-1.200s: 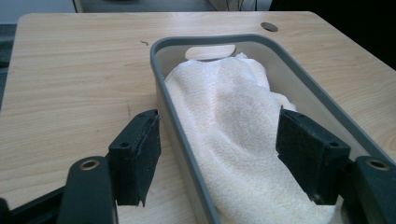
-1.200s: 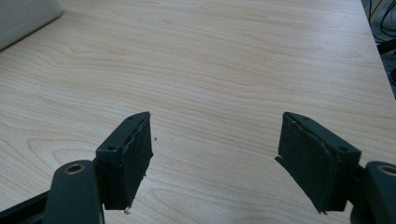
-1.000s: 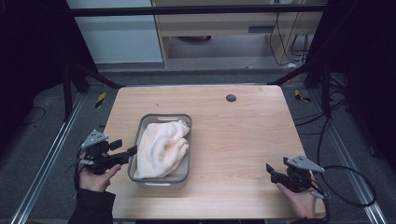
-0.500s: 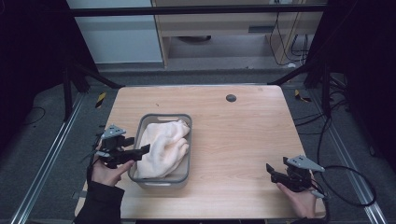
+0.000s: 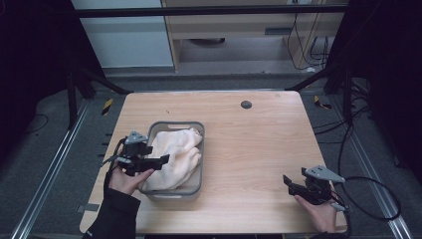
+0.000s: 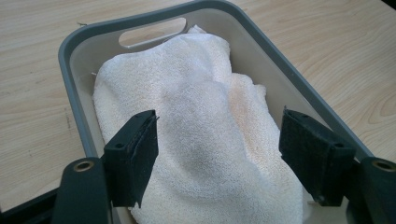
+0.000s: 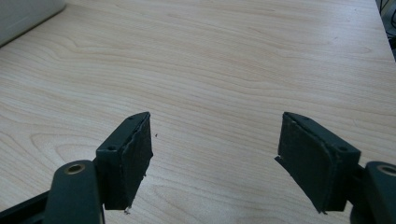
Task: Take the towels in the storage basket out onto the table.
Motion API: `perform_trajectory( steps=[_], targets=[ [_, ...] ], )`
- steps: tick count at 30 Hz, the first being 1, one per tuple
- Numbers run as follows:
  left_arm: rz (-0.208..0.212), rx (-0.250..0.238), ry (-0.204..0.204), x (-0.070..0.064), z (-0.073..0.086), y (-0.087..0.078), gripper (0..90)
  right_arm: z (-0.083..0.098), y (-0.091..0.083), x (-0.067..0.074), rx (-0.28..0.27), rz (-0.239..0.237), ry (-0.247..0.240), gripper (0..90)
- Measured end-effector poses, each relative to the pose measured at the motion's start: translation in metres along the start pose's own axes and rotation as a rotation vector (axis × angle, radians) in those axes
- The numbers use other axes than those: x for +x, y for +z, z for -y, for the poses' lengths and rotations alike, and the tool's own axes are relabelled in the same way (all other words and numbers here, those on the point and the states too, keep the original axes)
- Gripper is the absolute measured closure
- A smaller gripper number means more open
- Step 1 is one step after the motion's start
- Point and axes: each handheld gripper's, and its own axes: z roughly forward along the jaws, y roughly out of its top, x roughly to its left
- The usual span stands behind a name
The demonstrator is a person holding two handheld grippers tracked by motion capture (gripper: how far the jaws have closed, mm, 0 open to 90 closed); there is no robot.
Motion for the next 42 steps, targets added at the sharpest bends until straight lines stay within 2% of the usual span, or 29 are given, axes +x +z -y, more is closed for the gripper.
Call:
perform_trajectory(
  steps=[16, 22, 25, 36, 42],
  targets=[
    [-0.023, 0.115, 0.022, -0.003, -0.001, 0.029, 27.3, 0.0, 0.003, -0.001, 0.013, -0.008, -0.012, 25.0],
    [-0.022, 0.156, 0.027, -0.004, -0.002, 0.038, 26.3, 0.0, 0.003, -0.001, 0.021, -0.013, -0.009, 24.8],
    [-0.035, 0.176, 0.037, -0.005, -0.002, 0.043, 25.9, 0.0, 0.004, 0.0, 0.027, -0.018, -0.002, 24.6],
    [-0.063, 0.236, 0.028, -0.003, 0.004, 0.059, 27.6, 0.0, 0.005, -0.001, 0.036, -0.017, -0.011, 24.1],
    [-0.067, 0.257, 0.023, -0.003, 0.007, 0.066, 32.1, 0.0, 0.006, -0.001, 0.044, -0.021, -0.014, 23.6]
  ],
)
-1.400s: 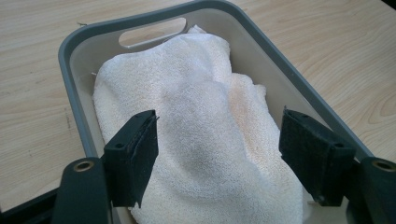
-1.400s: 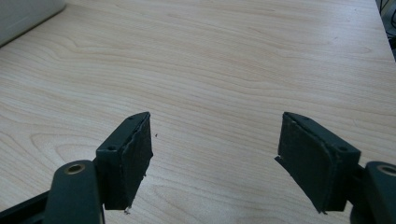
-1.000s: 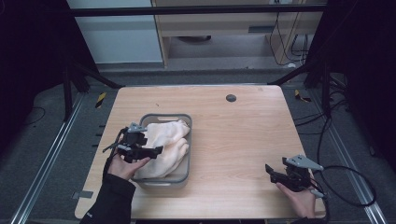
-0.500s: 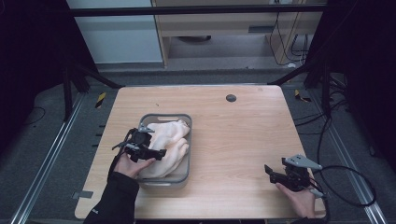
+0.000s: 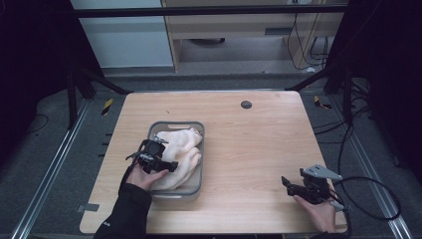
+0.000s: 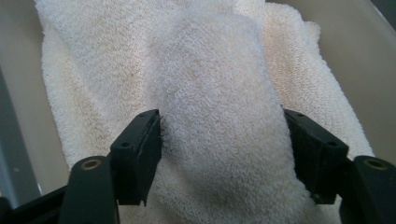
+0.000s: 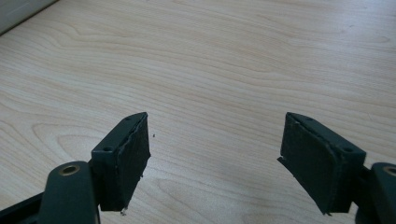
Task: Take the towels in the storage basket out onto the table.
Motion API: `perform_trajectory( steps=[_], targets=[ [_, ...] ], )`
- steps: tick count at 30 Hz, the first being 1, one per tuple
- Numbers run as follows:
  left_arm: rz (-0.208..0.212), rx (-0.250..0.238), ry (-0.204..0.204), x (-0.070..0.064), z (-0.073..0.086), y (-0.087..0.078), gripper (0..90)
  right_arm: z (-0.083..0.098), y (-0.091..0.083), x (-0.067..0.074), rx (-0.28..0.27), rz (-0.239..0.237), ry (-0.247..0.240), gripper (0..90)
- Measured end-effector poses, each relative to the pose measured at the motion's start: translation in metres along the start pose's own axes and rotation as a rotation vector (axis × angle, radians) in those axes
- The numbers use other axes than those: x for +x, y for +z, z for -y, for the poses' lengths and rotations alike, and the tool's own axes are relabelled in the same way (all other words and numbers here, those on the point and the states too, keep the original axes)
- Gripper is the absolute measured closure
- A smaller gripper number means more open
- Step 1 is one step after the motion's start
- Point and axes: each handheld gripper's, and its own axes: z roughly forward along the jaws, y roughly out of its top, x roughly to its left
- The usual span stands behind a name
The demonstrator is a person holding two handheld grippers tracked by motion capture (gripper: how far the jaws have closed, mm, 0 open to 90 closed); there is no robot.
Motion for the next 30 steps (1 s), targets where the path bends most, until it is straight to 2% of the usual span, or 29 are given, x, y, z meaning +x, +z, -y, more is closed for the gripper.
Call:
perform_trajectory(
  steps=[6, 9, 12, 16, 24, 30],
  targets=[
    [-0.006, 0.032, -0.017, 0.001, 0.0, 0.003, 43.3, 0.0, 0.0, 0.0, 0.003, 0.0, -0.002, 23.5],
    [0.001, 0.049, -0.039, 0.003, 0.0, 0.004, 50.7, 0.0, 0.0, 0.0, 0.003, -0.001, -0.002, 23.5],
    [0.002, 0.048, -0.053, 0.005, 0.0, 0.002, 60.1, 0.0, 0.0, 0.0, 0.005, -0.002, -0.002, 23.5],
    [0.007, 0.042, -0.063, 0.005, 0.0, 0.001, 64.9, 0.0, 0.0, 0.0, 0.007, -0.003, -0.004, 23.6],
    [0.023, 0.005, -0.07, 0.008, 0.0, -0.008, 67.7, 0.0, 0.0, -0.001, 0.012, -0.006, -0.003, 23.5],
    [0.022, -0.069, -0.063, 0.007, -0.002, -0.028, 68.9, 0.0, 0.001, -0.001, 0.016, -0.003, -0.005, 23.5]
  ],
)
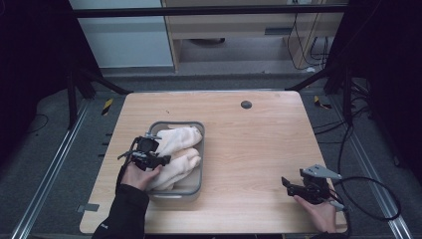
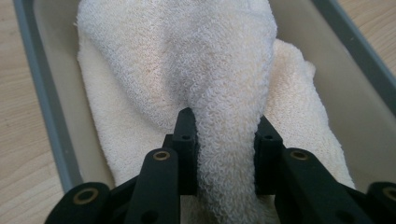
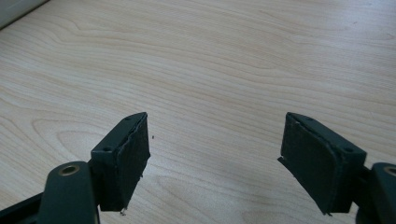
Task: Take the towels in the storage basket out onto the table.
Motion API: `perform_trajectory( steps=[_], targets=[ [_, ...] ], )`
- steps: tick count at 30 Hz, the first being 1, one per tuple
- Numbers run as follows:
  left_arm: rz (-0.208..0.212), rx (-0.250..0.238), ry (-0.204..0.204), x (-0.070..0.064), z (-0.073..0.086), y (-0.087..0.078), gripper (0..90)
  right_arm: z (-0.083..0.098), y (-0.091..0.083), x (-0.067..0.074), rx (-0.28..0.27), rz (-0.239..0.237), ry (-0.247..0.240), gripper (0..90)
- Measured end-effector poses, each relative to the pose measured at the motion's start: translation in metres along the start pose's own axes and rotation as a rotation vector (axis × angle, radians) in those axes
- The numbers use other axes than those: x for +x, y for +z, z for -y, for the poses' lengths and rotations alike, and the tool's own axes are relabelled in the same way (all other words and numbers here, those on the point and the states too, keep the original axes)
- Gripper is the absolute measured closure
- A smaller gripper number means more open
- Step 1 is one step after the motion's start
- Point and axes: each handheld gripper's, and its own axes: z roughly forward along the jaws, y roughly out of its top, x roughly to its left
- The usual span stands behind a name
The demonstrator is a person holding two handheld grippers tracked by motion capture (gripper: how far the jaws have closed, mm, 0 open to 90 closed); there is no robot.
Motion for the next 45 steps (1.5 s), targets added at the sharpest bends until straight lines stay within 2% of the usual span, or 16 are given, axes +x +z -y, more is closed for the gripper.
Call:
perform_trajectory(
  steps=[4, 7, 11, 17, 28, 36, 40, 45],
  targets=[
    [0.001, -0.026, 0.004, 0.0, -0.001, -0.009, 69.3, 0.0, 0.0, 0.0, -0.001, 0.0, 0.0, 23.5],
    [0.007, -0.066, -0.003, 0.002, -0.003, -0.019, 69.5, 0.0, 0.0, 0.0, 0.0, 0.0, -0.002, 23.5],
    [0.015, -0.083, -0.003, 0.003, -0.005, -0.026, 69.5, 0.0, 0.0, 0.0, 0.0, 0.001, -0.003, 23.5],
    [0.029, -0.133, 0.005, -0.001, -0.013, -0.045, 69.5, 0.0, 0.0, 0.0, 0.001, 0.001, -0.005, 23.5],
    [0.04, -0.168, 0.05, -0.016, -0.032, -0.065, 69.4, 0.0, 0.0, 0.0, 0.002, 0.0, -0.007, 23.6],
    [0.05, -0.164, 0.079, -0.023, -0.043, -0.078, 69.4, 0.0, 0.0, 0.0, -0.001, -0.002, -0.01, 23.8],
    [0.046, -0.164, 0.085, -0.024, -0.045, -0.081, 69.4, 0.0, 0.0, 0.0, -0.001, -0.004, -0.011, 23.8],
    [0.06, -0.16, 0.093, -0.025, -0.05, -0.087, 69.4, 0.0, 0.001, 0.0, -0.002, -0.003, -0.018, 23.8]
  ],
)
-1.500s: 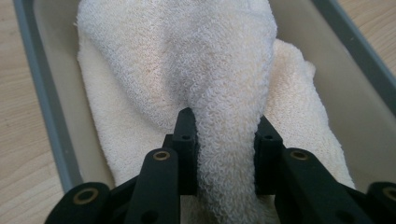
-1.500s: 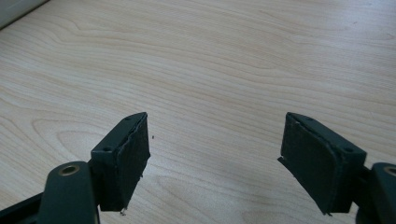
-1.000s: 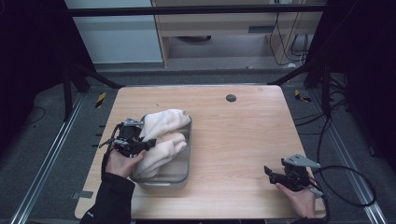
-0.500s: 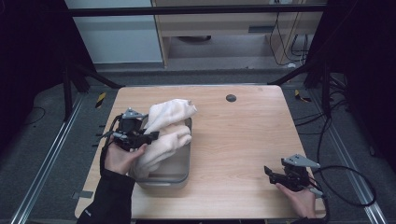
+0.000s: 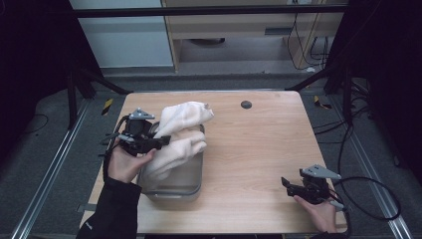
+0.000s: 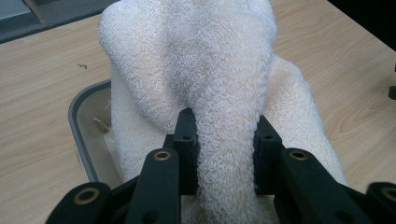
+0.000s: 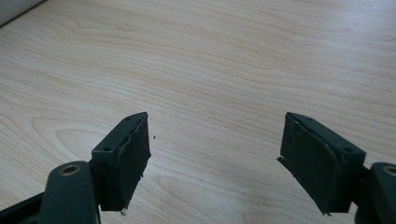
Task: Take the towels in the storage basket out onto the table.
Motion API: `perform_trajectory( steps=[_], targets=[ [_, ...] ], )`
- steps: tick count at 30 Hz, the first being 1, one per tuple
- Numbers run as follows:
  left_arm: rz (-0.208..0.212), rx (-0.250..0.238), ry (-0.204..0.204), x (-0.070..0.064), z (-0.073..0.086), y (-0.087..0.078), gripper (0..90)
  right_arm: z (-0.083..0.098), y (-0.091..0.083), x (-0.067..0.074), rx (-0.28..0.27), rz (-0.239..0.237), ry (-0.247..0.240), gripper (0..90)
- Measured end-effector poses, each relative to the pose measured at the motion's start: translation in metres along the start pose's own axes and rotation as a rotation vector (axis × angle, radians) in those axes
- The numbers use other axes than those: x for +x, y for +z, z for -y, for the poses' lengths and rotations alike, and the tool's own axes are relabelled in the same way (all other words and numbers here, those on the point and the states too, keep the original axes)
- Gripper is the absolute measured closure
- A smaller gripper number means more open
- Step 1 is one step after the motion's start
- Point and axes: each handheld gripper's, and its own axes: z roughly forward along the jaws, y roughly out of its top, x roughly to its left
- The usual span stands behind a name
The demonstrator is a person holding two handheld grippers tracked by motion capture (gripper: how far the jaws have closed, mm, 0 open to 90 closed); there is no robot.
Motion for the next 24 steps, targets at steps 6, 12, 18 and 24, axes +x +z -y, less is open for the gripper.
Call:
perform_trajectory(
  steps=[6, 12, 18, 24],
  targets=[
    [0.008, -0.002, 0.009, -0.001, -0.007, -0.006, 69.4, 0.0, 0.0, 0.0, 0.0, -0.001, 0.005, 23.8],
    [0.011, -0.002, 0.025, -0.005, -0.015, -0.013, 69.4, 0.0, 0.0, 0.0, -0.001, 0.0, 0.005, 23.8],
    [0.016, -0.009, 0.047, -0.012, -0.025, -0.019, 69.3, 0.0, 0.0, 0.0, 0.0, 0.0, 0.002, 23.8],
    [0.036, -0.003, 0.065, -0.02, -0.033, -0.023, 69.3, 0.0, 0.0, 0.0, -0.001, 0.003, 0.0, 23.7]
  ],
)
